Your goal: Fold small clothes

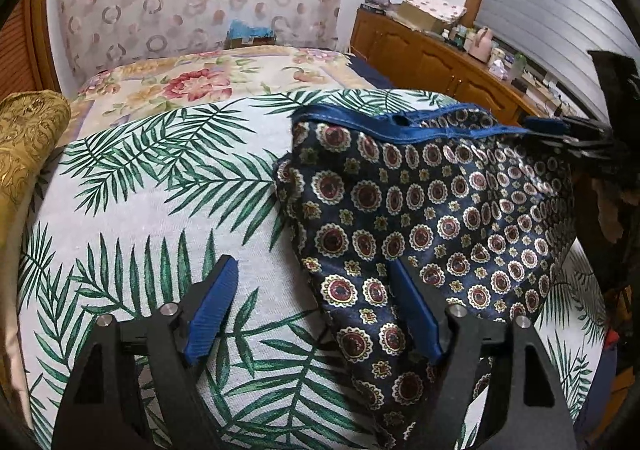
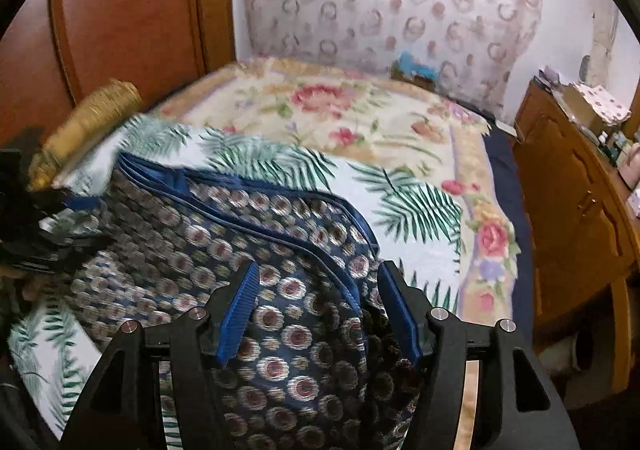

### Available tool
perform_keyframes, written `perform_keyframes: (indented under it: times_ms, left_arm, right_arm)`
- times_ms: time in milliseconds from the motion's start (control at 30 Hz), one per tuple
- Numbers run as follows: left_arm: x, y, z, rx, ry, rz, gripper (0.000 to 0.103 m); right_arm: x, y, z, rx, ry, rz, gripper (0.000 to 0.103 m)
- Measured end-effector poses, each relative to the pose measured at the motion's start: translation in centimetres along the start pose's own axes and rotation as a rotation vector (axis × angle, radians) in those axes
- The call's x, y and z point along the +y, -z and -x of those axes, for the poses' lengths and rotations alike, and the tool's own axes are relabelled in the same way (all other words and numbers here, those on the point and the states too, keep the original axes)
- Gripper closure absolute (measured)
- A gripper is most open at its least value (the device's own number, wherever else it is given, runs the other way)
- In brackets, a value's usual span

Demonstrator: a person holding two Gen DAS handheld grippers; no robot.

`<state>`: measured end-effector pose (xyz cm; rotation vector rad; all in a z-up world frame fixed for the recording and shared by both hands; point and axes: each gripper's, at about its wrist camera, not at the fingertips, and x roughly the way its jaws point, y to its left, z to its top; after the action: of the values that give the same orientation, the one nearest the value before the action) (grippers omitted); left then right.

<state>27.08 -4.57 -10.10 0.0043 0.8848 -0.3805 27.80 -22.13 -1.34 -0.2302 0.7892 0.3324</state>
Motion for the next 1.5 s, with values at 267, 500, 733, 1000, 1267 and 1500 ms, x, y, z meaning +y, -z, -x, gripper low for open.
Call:
perform_keyframes:
  times_ms: [267, 500, 733, 1000, 1267, 1500]
  left_arm:
    - [-1.4, 0.1, -0.7, 0.033, -0.066, -0.080, 0.013]
    - [-1.3, 0.0, -0.6, 0.034, -0.061, -0.079, 0.012]
    - [-1.2, -0.2, -0.5, 0.037, -0.038, -0.067, 0.012]
    - [1.0, -3.1, -0.5, 0.037, 0.063, 0.020, 0.030]
    - [1.7, -4.5, -2.6, 0.059, 0.109, 0.057, 0.036]
    - [1.2, -4.8, -2.6, 0.051, 0.180, 0.070, 0.097]
  right_arm:
    - [-1.9, 0.9, 3.1, -0.093, -0.009, -0.164, 0.037]
    - [-3.0, 4.9, 1.6, 0.005, 0.036, -0.202, 0.036]
    - [-4.1, 5.2, -1.1, 0.036, -0.002, -0.247, 0.036]
    - [-4.5, 5.3, -3.0, 0.013, -0.037, -0.248, 0.035]
    - [-3.8, 5.9, -3.3, 0.002, -0.149, -0.204, 0.079]
    - [-3.5, 6.3, -2.4, -0.040, -0.155, -0.183, 0.093]
